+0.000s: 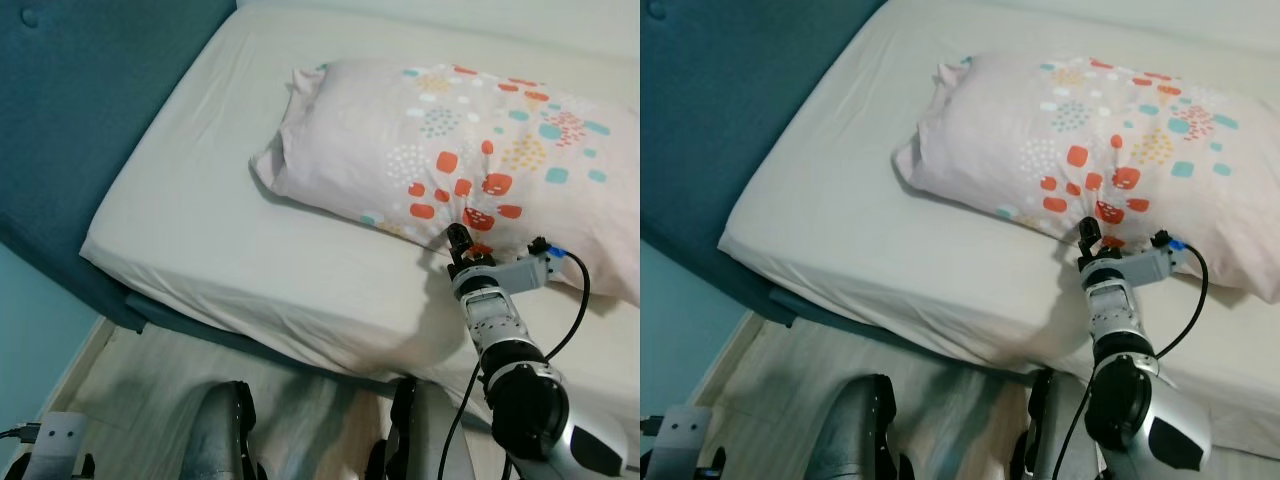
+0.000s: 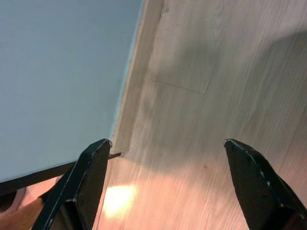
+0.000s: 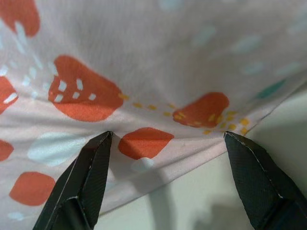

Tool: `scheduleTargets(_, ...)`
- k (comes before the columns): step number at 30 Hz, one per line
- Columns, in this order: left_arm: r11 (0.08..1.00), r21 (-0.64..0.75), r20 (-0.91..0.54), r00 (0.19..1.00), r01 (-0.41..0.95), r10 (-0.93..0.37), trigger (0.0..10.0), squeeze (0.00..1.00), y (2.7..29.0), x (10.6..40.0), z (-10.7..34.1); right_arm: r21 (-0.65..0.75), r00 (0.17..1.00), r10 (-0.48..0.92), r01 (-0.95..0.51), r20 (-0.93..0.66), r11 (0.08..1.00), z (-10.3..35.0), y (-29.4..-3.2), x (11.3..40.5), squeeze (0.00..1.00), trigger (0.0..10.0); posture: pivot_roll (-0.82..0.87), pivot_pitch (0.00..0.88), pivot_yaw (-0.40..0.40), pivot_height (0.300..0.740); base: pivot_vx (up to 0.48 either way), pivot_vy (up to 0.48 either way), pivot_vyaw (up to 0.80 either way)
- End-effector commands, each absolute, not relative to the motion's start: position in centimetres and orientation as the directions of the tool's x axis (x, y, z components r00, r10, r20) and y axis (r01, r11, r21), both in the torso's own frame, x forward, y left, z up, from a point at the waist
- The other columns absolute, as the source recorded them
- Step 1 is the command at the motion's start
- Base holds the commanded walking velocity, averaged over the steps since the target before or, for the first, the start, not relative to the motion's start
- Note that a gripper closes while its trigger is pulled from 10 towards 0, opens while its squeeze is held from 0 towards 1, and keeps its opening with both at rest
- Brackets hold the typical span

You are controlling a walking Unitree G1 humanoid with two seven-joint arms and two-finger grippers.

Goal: Clean up the room

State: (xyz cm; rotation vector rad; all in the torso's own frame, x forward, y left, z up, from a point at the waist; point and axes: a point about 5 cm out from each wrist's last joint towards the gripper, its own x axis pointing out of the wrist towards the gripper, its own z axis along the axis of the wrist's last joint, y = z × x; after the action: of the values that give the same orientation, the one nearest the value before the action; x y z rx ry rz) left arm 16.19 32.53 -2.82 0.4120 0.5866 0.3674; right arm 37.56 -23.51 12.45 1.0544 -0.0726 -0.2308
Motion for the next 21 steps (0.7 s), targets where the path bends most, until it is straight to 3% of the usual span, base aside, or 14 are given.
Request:
scheduleTargets(1, 0.859, 0.478, -0.486, 0.76, -0.183, 0.432, 10.0, 0.0, 32.5, 15.0, -3.4, 0.884, 0.962, -0.232, 0.232, -0.146, 0.405, 9.5, -23.4, 36.2, 0.0, 10.0, 0.25, 0.389, 0.0, 0.465, 0.0, 0.0, 0.0)
scheduleTargets(10, 0.858, 0.493, -0.483, 0.774, -0.147, 0.41, 10.0, 0.0, 32.6, 14.4, -3.3, 0.942, 0.964, -0.236, -0.04, 0.125, 0.333, 13.0, -25.8, 36.7, 0.0, 10.0, 0.27, 0.399, 0.011, 0.44, 0.0, 0.0, 0.0)
scheduleTargets(21, 0.857, 0.506, -0.48, 0.793, -0.097, 0.374, 10.0, 0.0, 32.3, 14.1, -3.2, 0.927, 0.961, -0.174, -0.144, 0.215, 0.348, 16.8, -25.2, 38.5, 0.0, 10.0, 0.29, 0.409, 0.023, 0.41, 0.0, 0.0, 0.0)
